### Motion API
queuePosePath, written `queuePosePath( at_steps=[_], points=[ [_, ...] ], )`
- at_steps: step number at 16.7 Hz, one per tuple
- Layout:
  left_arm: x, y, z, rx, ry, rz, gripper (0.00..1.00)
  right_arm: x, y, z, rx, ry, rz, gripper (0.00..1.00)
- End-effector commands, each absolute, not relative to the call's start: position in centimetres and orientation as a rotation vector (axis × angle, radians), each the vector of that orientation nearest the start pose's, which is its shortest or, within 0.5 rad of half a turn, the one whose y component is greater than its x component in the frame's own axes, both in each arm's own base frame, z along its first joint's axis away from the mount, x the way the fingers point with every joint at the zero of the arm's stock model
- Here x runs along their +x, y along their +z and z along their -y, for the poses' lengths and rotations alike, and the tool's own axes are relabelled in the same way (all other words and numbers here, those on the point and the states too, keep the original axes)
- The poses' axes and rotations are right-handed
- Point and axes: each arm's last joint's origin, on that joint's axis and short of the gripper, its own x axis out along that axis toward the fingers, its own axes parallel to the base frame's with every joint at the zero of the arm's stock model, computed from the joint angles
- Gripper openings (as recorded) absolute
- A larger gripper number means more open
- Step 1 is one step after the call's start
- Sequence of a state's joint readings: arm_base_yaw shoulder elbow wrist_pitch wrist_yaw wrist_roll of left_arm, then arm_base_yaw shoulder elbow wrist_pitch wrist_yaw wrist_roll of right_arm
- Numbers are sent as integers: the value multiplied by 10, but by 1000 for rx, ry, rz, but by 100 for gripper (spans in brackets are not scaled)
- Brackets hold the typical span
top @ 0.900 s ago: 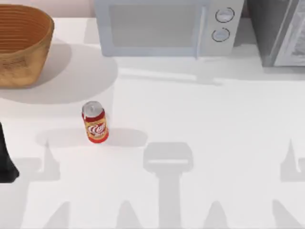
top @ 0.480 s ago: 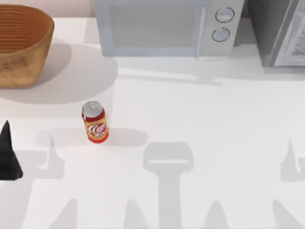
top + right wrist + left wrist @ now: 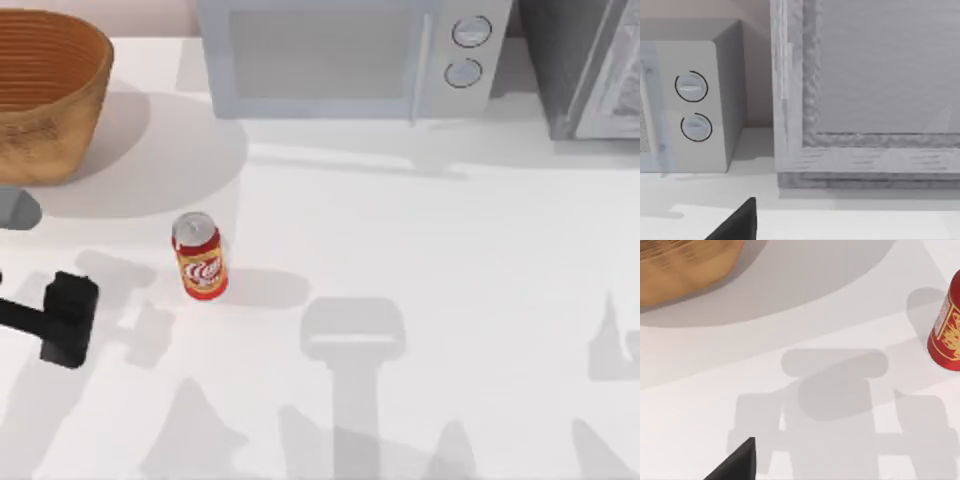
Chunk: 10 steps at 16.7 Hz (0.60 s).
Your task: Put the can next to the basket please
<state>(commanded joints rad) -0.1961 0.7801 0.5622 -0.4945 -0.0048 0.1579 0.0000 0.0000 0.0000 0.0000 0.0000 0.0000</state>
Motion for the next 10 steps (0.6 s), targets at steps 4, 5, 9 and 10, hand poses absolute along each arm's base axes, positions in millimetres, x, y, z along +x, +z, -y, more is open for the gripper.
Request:
queuePosePath(
  at_steps=[4, 5, 9, 10],
  points=[
    [213, 236, 59, 367, -365, -1048, 100, 106, 160, 1, 0, 0, 0, 100],
    [227, 236, 67, 402, -397, -1129, 100, 106, 160, 1, 0, 0, 0, 100],
    [284, 230, 102, 524, -508, -1375, 100, 106, 160, 1, 0, 0, 0, 100],
    [298, 228, 111, 546, -530, -1414, 100, 106, 160, 1, 0, 0, 0, 100]
  ],
)
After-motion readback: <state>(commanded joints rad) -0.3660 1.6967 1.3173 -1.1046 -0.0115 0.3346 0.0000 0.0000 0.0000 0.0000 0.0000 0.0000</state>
